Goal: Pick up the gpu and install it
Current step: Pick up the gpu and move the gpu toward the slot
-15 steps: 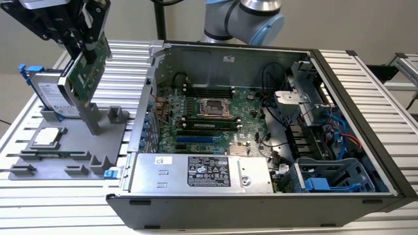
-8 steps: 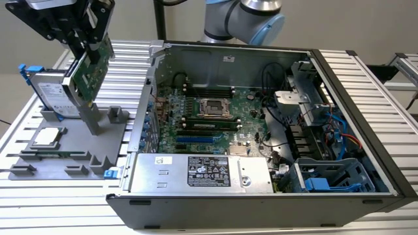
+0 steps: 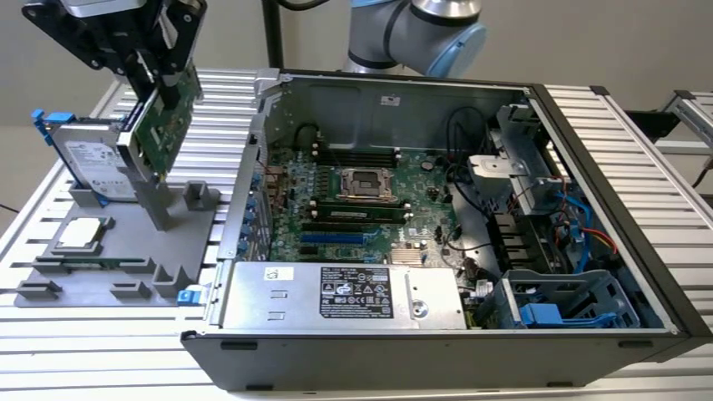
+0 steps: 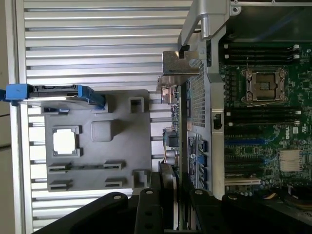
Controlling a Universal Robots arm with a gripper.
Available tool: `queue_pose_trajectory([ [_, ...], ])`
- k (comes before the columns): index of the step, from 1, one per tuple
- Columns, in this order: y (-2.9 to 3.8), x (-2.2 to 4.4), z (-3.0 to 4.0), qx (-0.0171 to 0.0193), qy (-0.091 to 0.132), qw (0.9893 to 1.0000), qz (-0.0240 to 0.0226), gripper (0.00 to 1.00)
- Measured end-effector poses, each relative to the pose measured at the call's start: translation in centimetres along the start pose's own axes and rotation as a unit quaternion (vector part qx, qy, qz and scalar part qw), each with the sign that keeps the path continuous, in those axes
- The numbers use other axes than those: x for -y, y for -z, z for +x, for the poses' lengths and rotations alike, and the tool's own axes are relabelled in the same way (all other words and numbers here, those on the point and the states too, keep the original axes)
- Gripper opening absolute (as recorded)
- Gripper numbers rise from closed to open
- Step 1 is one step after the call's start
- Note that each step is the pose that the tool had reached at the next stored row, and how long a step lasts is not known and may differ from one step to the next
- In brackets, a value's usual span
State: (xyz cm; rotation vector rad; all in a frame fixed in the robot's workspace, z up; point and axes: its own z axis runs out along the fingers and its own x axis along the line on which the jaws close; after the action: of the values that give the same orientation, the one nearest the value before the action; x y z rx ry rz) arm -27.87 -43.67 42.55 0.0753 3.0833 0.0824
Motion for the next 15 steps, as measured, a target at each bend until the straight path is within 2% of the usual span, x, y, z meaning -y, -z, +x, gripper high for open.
queue_pose_trajectory([
  [15, -0.1, -0.08, -1.76, 0.0, 0.0, 1.0, 0.0, 0.0],
])
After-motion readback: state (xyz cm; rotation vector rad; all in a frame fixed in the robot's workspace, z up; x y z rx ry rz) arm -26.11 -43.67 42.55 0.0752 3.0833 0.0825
